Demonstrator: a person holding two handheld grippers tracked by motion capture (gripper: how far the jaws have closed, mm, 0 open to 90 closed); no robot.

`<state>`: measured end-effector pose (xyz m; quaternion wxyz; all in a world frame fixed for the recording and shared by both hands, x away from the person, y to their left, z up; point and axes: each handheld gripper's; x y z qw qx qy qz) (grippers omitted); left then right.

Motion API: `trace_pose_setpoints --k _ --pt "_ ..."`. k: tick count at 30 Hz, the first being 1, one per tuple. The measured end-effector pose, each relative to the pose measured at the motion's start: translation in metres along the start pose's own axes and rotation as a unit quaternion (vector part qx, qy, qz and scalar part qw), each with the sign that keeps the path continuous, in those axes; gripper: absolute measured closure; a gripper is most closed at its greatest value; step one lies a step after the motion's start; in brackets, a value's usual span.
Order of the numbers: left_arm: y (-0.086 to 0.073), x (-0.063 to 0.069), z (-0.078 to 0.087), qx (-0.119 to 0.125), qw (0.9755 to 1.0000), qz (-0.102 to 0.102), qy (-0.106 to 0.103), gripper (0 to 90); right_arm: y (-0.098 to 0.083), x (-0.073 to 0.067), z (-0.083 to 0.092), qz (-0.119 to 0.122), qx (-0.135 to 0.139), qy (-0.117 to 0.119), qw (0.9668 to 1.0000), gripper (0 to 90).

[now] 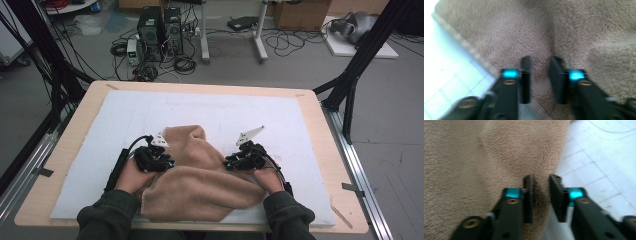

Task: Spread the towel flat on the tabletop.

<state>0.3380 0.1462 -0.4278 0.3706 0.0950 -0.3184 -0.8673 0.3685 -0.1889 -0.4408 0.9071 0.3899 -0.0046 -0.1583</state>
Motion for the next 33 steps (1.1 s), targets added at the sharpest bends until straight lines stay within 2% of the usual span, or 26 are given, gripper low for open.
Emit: trace_pose_setpoints --k 1,4,7,9,11,13,14,15,17,18,20,22,23,24,26,28,32,33 --pt "0.001 0.002 -0.001 -0.002 1.0 -0.001 0.004 84.8 0.001 0.0 0.001 0.004 0.001 0.001 1.0 83.5" --pt "0.006 0.003 -0.001 0.004 1.0 0.008 -0.001 86.4 0.003 -0.001 0.012 0.005 0.009 -0.005 0.9999 84.5" --pt "0.017 0.003 0.004 0.035 0.9991 0.023 -0.007 86.9 0.01 -0.004 0.036 0.013 0.028 -0.035 0.9989 84.7" --pt "0.03 0.006 0.011 0.061 0.9978 0.023 -0.009 86.9 0.018 -0.006 0.058 0.024 0.03 -0.07 0.9968 84.7" --pt "0.046 0.011 0.02 0.093 0.9955 0.02 -0.006 87.0 0.028 -0.009 0.082 0.038 0.029 -0.112 0.9925 84.7" --pt "0.062 0.014 0.031 0.131 0.9912 0.019 -0.007 87.0 0.037 -0.012 0.107 0.046 0.039 -0.146 0.9874 84.7" --pt "0.068 0.015 0.037 0.145 0.9893 0.017 -0.005 87.0 0.042 -0.014 0.118 0.052 0.04 -0.166 0.9839 84.7" --pt "0.073 0.016 0.041 0.149 0.9888 0.012 -0.001 87.0 0.046 -0.017 0.129 0.06 0.04 -0.182 0.9806 84.7" --pt "0.073 0.018 0.046 0.148 0.989 0.005 -0.005 87.0 0.05 -0.023 0.143 0.065 0.048 -0.19 0.9784 84.7" --pt "0.07 0.02 0.046 0.14 0.9901 0.002 -0.005 87.0 0.051 -0.027 0.145 0.071 0.045 -0.188 0.9786 84.6" --pt "0.058 0.024 0.046 0.127 0.9918 -0.011 0.0 87.1 0.046 -0.033 0.139 0.075 0.029 -0.169 0.9823 84.3" --pt "0.042 0.028 0.045 0.117 0.9931 -0.015 -0.002 87.0 0.039 -0.038 0.124 0.07 0.007 -0.142 0.9873 83.9" --pt "0.034 0.031 0.044 0.11 0.9938 -0.016 0.002 87.0 0.032 -0.045 0.107 0.072 -0.009 -0.113 0.9909 83.5" --pt "0.025 0.032 0.043 0.104 0.9944 -0.02 0.004 87.0 0.032 -0.045 0.107 0.072 -0.009 -0.113 0.9909 83.5" --pt "0.009 0.036 0.042 0.091 0.9956 -0.024 0.006 87.1 0.026 -0.054 0.088 0.077 -0.032 -0.086 0.9928 83.4" --pt "-0.006 0.039 0.045 0.094 0.9954 -0.021 0.005 87.1 0.021 -0.065 0.07 0.084 -0.047 -0.057 0.9937 83.4" --pt "-0.029 0.041 0.052 0.091 0.9957 -0.016 0.005 87.1 0.012 -0.089 0.046 0.099 -0.061 -0.018 0.9931 83.7" --pt "-0.034 0.04 0.053 0.088 0.996 -0.013 -0.003 87.1 0.009 -0.093 0.043 0.102 -0.066 -0.014 0.9925 83.7"
Point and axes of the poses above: each handheld gripper's, and its own axes: z roughly backward along the jaws, y roughly out of its top, x roughly to its right, and after that the axes turned 8 degrees about z, right-handed
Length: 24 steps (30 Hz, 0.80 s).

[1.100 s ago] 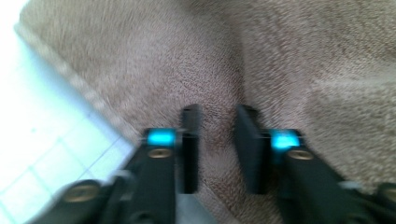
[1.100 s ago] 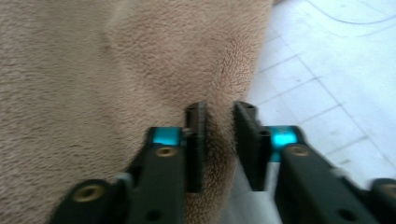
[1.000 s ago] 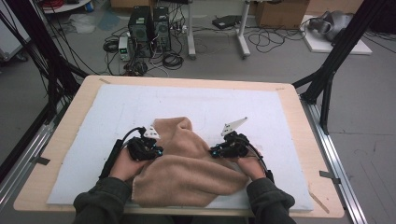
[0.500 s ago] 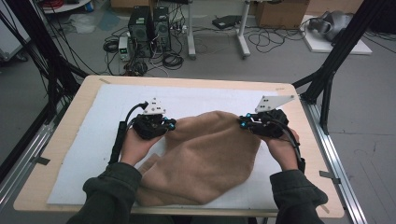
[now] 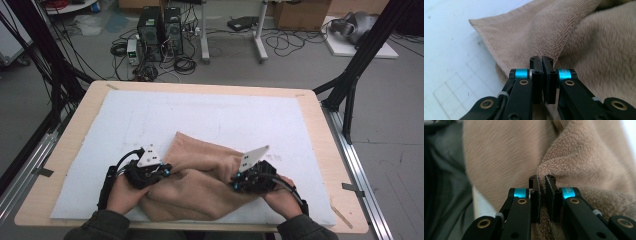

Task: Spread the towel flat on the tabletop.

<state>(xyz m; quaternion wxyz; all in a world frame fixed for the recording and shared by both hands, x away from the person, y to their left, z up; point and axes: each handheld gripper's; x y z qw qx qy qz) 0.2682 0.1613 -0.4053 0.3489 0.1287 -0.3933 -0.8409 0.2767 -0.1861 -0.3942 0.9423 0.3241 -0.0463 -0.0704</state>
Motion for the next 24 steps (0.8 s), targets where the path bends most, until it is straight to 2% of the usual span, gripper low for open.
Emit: trace_pose_setpoints --k 3,5,7,10,13,15,16,17,18,19,20,21,24 --pt "-0.005 0.002 0.001 -0.002 0.9999 0.007 -0.013 87.0 -0.009 -0.007 -0.007 -0.005 0.0 0.006 1.0 81.7" --pt "-0.002 0.0 0.002 0.0 0.9998 0.007 -0.02 85.1 -0.013 -0.005 -0.003 -0.019 0.022 0.015 0.9994 71.4" --pt "0.005 -0.003 0.005 0.009 0.9995 0.011 -0.028 75.8 -0.015 -0.002 0.008 -0.029 0.047 0.019 0.9983 65.2" --pt "0.021 -0.011 0.011 0.028 0.9993 0.012 -0.023 63.6 -0.017 0.005 0.031 -0.041 0.077 -0.015 0.9961 56.8" --pt "0.036 -0.021 0.01 0.046 0.9986 0.014 -0.023 58.7 -0.021 0.019 0.054 -0.055 0.105 -0.058 0.9913 53.5" --pt "0.044 -0.027 0.002 0.043 0.9989 0.012 -0.014 57.4 -0.024 0.031 0.062 -0.075 0.121 -0.077 0.9868 52.6" --pt "0.047 -0.031 -0.005 0.038 0.999 0.016 -0.019 57.3 -0.024 0.038 0.063 -0.083 0.115 -0.088 0.9859 51.9" --pt "0.05 -0.033 -0.012 0.03 0.9994 0.011 -0.014 57.3 -0.023 0.044 0.061 -0.086 0.108 -0.091 0.9863 51.9" --pt "0.051 -0.035 -0.02 0.023 0.9997 0.007 -0.001 57.4 -0.022 0.051 0.058 -0.09 0.104 -0.092 0.9863 51.4" --pt "0.051 -0.038 -0.028 0.013 0.9998 0.015 -0.002 57.4 -0.021 0.057 0.054 -0.095 0.102 -0.091 0.986 51.0" --pt "0.051 -0.041 -0.036 0.001 0.9999 0.016 -0.004 57.4 -0.021 0.062 0.049 -0.103 0.096 -0.078 0.987 50.5" --pt "0.05 -0.042 -0.043 -0.014 0.9998 0.016 0.005 57.3 -0.021 0.066 0.043 -0.111 0.086 -0.064 0.988 49.4" --pt "0.044 -0.048 -0.061 -0.061 0.9977 0.026 0.014 54.6 -0.027 0.07 0.023 -0.119 0.037 -0.042 0.9913 48.0"
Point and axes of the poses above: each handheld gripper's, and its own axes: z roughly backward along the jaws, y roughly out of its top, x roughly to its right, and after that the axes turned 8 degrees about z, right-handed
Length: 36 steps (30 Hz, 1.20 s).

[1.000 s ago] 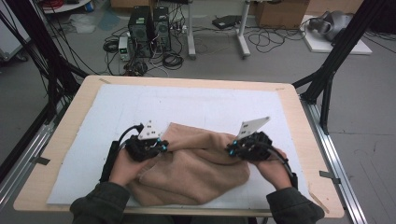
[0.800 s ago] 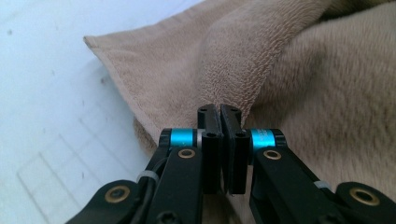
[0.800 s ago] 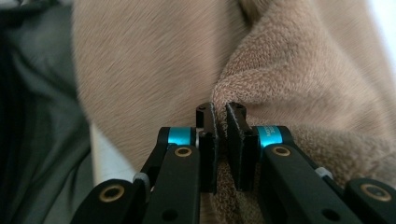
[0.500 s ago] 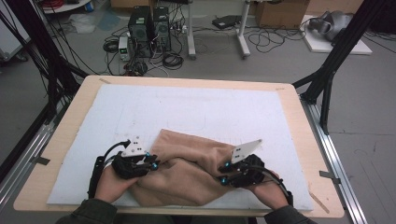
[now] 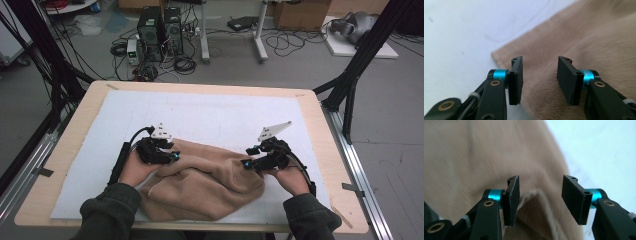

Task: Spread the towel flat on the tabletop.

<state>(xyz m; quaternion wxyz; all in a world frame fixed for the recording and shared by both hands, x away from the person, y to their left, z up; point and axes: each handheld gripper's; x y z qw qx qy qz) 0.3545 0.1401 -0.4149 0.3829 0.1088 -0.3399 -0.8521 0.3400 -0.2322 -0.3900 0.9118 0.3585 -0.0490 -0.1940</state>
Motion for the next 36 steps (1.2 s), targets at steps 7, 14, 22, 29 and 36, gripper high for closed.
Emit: trace_pose_setpoints --k 7,14,22,29,36 --pt "-0.008 0.006 -0.008 -0.02 0.9995 0.003 -0.023 71.9 -0.04 -0.014 -0.014 -0.01 -0.005 0.013 0.9999 66.7" --pt "-0.011 0.007 -0.001 -0.004 0.9997 0.007 -0.024 86.1 -0.029 -0.017 0.002 0.018 0.027 -0.001 0.9995 78.0" --pt "0.0 0.003 0.038 0.103 0.9944 0.025 0.009 86.7 -0.002 -0.005 0.018 0.042 0.046 -0.009 0.998 80.0" --pt "0.079 -0.032 0.06 0.212 0.9715 0.034 0.101 86.6 0.062 0.051 0.044 0.07 0.065 -0.12 0.9881 79.1" --pt "0.096 -0.064 0.054 0.184 0.9749 0.083 0.094 57.5 0.082 0.1 0.039 -0.017 0.066 -0.144 0.9872 43.2"
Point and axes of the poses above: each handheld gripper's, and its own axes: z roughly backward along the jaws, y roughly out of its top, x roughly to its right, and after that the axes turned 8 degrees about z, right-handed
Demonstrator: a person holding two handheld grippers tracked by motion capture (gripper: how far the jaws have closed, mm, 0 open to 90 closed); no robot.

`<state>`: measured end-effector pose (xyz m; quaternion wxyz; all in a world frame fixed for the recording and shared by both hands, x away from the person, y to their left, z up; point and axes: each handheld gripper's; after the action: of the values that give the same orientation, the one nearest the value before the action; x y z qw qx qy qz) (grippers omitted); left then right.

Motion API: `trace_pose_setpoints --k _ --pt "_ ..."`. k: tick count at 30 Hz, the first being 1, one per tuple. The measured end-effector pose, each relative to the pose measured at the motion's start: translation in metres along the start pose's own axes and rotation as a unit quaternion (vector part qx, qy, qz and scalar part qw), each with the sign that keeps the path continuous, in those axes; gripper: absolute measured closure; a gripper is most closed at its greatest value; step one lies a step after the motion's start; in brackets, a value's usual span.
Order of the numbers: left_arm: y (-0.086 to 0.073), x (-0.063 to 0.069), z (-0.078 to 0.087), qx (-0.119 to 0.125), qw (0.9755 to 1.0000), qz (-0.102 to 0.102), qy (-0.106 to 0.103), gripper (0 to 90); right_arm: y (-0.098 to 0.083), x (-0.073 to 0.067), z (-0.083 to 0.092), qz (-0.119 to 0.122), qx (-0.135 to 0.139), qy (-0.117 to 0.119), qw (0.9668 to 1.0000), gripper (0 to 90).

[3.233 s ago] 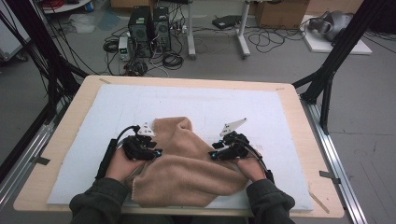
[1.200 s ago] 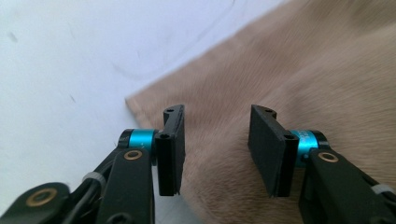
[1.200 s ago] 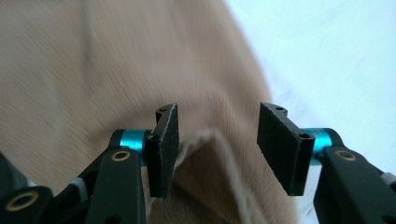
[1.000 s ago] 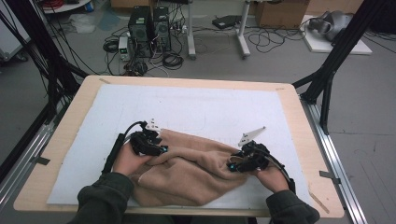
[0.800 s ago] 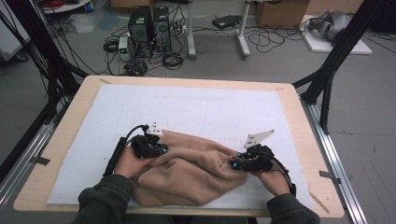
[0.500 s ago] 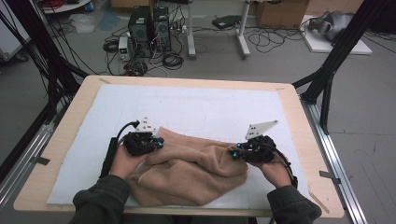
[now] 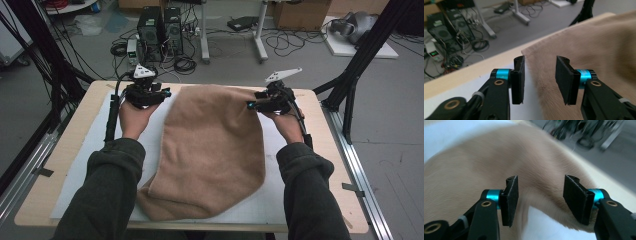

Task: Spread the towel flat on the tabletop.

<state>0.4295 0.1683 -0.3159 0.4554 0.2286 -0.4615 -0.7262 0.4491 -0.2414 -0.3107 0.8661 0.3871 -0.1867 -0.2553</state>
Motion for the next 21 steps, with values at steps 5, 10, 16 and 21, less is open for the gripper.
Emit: trace_pose_setpoints --k 5,10,16,21 --pt "-0.046 0.008 0.007 -0.032 0.9986 -0.004 -0.042 56.5 -0.034 -0.021 -0.007 0.006 -0.016 0.007 0.9998 40.8" --pt "-0.087 0.028 0.017 -0.059 0.9932 -0.019 -0.098 53.0 -0.066 -0.041 0.002 -0.005 -0.015 0.047 0.9988 39.9" --pt "-0.118 0.05 0.032 -0.101 0.9839 -0.058 -0.136 43.8 -0.101 -0.09 0.012 0.023 -0.005 0.093 0.9954 40.8" --pt "-0.145 0.055 0.031 -0.155 0.9731 -0.075 -0.153 53.3 -0.118 -0.126 0.004 0.052 -0.027 0.142 0.9881 44.1"
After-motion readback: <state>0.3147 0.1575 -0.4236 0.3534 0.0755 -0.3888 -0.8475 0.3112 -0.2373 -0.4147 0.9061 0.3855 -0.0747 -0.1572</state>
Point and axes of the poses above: each handheld gripper's, and its own axes: z roughly backward along the jaws, y roughly out of its top, x roughly to its right, and after that the axes turned 8 degrees about z, right-handed
